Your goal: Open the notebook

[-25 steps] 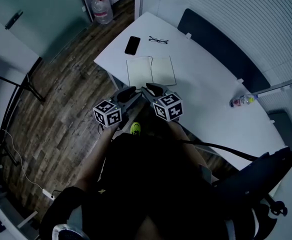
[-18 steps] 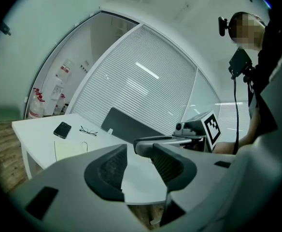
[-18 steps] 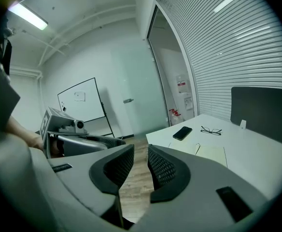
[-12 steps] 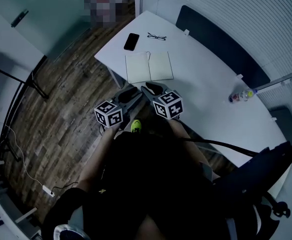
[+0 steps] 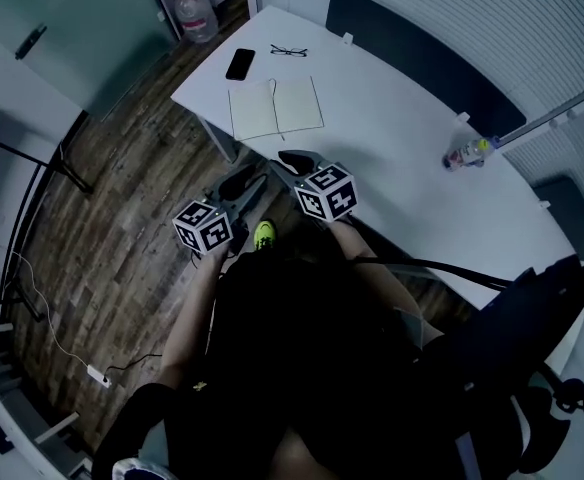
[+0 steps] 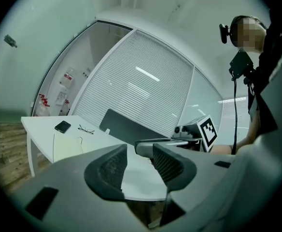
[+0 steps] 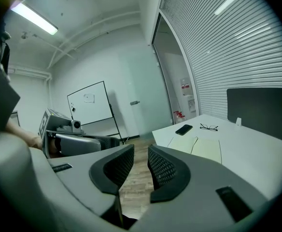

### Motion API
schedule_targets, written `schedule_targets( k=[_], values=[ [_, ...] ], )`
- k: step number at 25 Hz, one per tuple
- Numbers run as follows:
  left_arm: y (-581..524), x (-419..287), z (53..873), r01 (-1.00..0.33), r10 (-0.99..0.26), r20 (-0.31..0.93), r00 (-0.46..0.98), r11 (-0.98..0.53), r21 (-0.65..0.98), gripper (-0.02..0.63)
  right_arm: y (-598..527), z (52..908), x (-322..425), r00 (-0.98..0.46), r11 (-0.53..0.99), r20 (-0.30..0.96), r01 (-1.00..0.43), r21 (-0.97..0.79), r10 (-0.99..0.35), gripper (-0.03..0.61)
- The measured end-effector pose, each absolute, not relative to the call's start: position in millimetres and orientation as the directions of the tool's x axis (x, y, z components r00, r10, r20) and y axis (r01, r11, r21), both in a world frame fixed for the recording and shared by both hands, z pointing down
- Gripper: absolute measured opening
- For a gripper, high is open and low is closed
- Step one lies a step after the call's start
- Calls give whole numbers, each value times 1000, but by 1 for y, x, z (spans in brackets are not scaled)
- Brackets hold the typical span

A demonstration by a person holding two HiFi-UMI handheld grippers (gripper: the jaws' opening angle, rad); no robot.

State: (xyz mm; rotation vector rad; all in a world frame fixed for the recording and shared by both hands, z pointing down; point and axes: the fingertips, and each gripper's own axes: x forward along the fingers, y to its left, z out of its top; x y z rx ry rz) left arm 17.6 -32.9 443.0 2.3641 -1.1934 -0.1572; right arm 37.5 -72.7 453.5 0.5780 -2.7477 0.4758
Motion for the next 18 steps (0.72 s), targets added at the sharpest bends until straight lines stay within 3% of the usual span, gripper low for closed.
schedule_targets(
  k=[4, 7, 18],
  values=[
    [-9, 44, 443, -731, -797, 95, 597, -490, 475, 175, -49, 455, 66, -874, 875, 356, -426, -230, -332, 65],
    [15, 62, 447, -734, -808, 88, 583, -478, 482, 175, -27, 457, 84, -871, 881, 359, -424, -209, -335, 16],
    [66, 82, 447, -756, -824, 99, 558, -455, 471, 175, 30, 436, 111, -903, 897, 295, -383, -223, -312, 12]
  ],
)
